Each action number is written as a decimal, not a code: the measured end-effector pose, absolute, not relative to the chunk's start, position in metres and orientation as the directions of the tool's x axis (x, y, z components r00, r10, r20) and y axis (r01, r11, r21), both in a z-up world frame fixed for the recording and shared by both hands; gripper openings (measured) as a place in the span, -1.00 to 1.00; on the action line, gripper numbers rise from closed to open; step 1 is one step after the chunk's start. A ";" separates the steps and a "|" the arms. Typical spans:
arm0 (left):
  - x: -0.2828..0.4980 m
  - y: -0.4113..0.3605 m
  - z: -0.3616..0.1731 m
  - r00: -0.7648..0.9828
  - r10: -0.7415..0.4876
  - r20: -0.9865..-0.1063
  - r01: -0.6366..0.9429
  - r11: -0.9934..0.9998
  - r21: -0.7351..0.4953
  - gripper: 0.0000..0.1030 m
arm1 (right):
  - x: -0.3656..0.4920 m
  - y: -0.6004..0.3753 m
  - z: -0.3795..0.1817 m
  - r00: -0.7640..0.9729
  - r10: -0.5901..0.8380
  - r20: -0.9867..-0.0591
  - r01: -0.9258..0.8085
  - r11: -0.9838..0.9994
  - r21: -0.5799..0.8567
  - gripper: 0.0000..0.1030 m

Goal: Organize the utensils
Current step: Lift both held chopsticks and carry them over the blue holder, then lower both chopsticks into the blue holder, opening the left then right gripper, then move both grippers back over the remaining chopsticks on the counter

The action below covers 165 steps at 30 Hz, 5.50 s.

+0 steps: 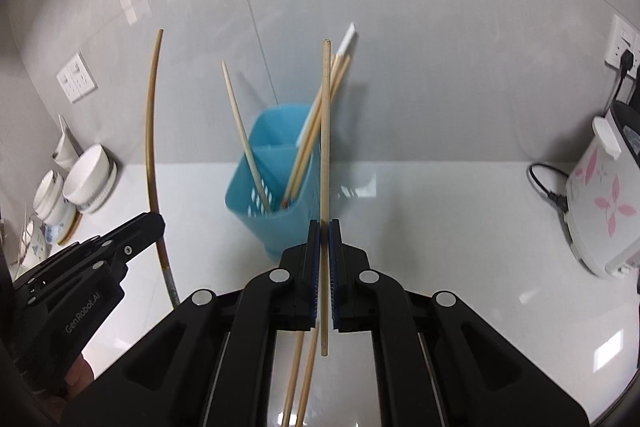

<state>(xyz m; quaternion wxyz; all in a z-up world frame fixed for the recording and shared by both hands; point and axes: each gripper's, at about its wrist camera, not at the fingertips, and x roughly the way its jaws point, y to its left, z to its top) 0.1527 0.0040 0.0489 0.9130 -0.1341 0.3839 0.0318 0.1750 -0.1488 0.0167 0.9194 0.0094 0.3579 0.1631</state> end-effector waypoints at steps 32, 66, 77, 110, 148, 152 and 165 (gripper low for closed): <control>0.234 -0.002 0.028 0.886 -0.113 -0.450 0.021 0.979 -0.203 -0.88 | 0.241 -0.161 0.009 0.737 0.364 -0.570 -0.287 0.931 0.223 -0.93; 0.227 0.020 0.009 0.753 -0.034 -0.657 -0.068 0.989 -0.130 0.31 | 0.245 -0.150 0.014 0.716 0.427 -0.553 -0.366 0.903 0.223 -0.93; 0.207 0.039 0.009 0.675 0.006 -0.737 -0.088 0.994 -0.071 0.80 | 0.257 -0.129 0.014 0.707 0.516 -0.484 -0.442 0.856 0.266 -0.93; 0.200 0.067 -0.013 0.619 -0.037 -0.784 -0.113 0.984 -0.136 0.89 | 0.255 -0.091 -0.036 0.724 0.450 -0.522 -0.448 0.883 0.141 -0.87; 0.098 0.003 -0.098 0.340 -0.043 -0.939 -0.153 0.983 -0.100 0.89 | 0.139 -0.227 -0.105 0.516 0.063 -0.854 -0.149 0.989 -0.016 0.85; 0.094 -0.010 -0.116 0.286 -0.041 -0.957 -0.162 0.983 -0.090 0.88 | 0.130 -0.237 -0.126 0.453 0.023 -0.891 -0.127 0.991 -0.039 0.78; 0.090 -0.032 -0.143 0.190 -0.008 -0.982 -0.185 0.982 -0.044 0.83 | 0.116 -0.242 -0.154 0.301 -0.037 -0.953 -0.107 0.992 -0.072 0.53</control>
